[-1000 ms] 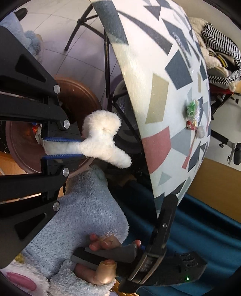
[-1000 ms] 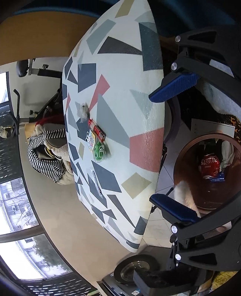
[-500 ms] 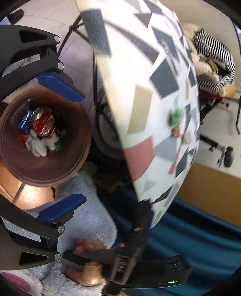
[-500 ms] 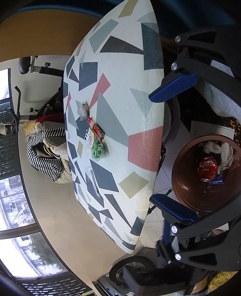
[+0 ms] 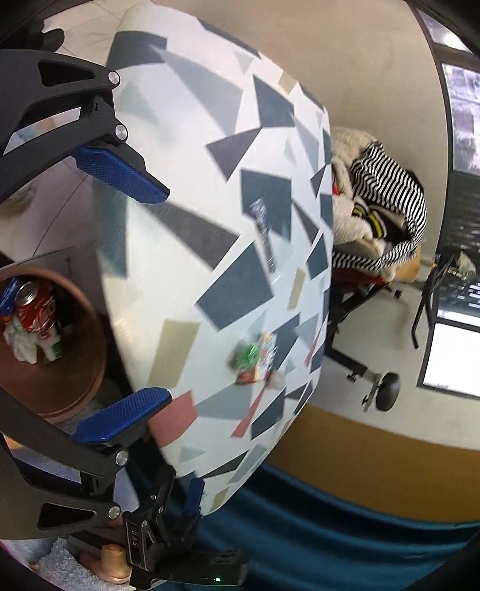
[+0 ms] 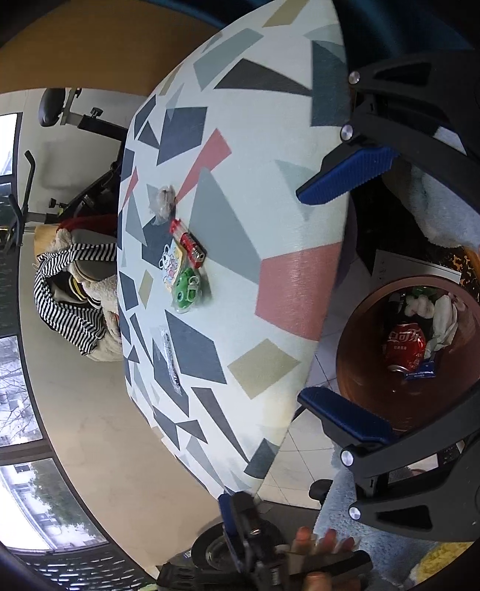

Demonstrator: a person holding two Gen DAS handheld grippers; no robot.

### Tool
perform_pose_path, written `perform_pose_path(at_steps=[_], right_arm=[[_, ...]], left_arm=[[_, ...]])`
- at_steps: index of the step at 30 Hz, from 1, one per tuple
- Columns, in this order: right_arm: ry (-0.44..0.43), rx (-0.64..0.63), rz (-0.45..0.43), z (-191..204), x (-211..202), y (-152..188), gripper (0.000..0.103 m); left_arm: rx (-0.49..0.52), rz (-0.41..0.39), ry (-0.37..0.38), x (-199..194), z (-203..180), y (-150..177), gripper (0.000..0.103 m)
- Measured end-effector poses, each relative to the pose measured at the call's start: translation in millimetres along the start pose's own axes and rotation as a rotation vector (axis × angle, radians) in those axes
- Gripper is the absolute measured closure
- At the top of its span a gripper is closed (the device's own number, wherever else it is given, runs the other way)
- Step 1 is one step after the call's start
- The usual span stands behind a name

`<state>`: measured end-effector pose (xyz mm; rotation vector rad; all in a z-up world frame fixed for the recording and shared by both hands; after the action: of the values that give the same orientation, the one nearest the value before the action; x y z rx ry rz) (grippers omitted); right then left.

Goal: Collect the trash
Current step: 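Move both tools back over the ironing board, then grasp the green tape roll in its plastic bag with the right tool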

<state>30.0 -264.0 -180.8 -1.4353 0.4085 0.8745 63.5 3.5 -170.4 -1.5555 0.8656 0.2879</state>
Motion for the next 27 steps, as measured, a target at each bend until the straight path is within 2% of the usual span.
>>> perform_pose_path(at_steps=[10,13,15,22,24,25,26,27], right_arm=[[-0.055,0.069,0.014,-17.1,30.0,-48.6,0.006],[-0.067,0.099,0.049,-23.3,45.0,-63.9,0.006],[-0.029,0.077,0.073,-20.4,57.5,-73.5,0.006],[-0.026,-0.028,0.093,-2.7,100.3,-98.2,0.006],[-0.027,-0.057,0.099,0.7,115.1,-106.7,0.011],[-0.039,-0.052,0.102,1.7,123.8,-112.4,0.021],[-0.04,-0.051,0.103,1.0,127.2,-112.2,0.025],[-0.038,-0.053,0.106,1.7,134.9,-115.5,0.026]], left_arm=[[-0.031,-0.027,-0.017,13.1,34.1,-32.0,0.006],[-0.058,-0.021,-0.021,25.7,45.6,-41.3,0.006],[-0.077,-0.02,-0.013,31.8,51.1,-44.6,0.006],[-0.116,-0.005,-0.007,53.0,68.5,-50.5,0.006],[-0.119,0.0,-0.017,56.7,73.6,-49.7,0.006],[-0.117,0.003,-0.021,58.0,75.2,-49.2,0.006],[-0.116,0.007,-0.025,59.5,76.9,-48.8,0.006],[-0.114,0.009,-0.029,60.2,78.2,-48.5,0.006]])
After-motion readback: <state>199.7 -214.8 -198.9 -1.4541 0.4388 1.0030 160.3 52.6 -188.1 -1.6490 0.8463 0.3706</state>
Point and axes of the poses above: each gripper's, at about its wrist camera, not at the fingertips, and x roughly the way its jaws point, z to its left, y to its underside, the point moved 3 cm from there along x, roughly the way its jaws point, and after that the axes turned 3 degrees about y, right-handed, at the moved point
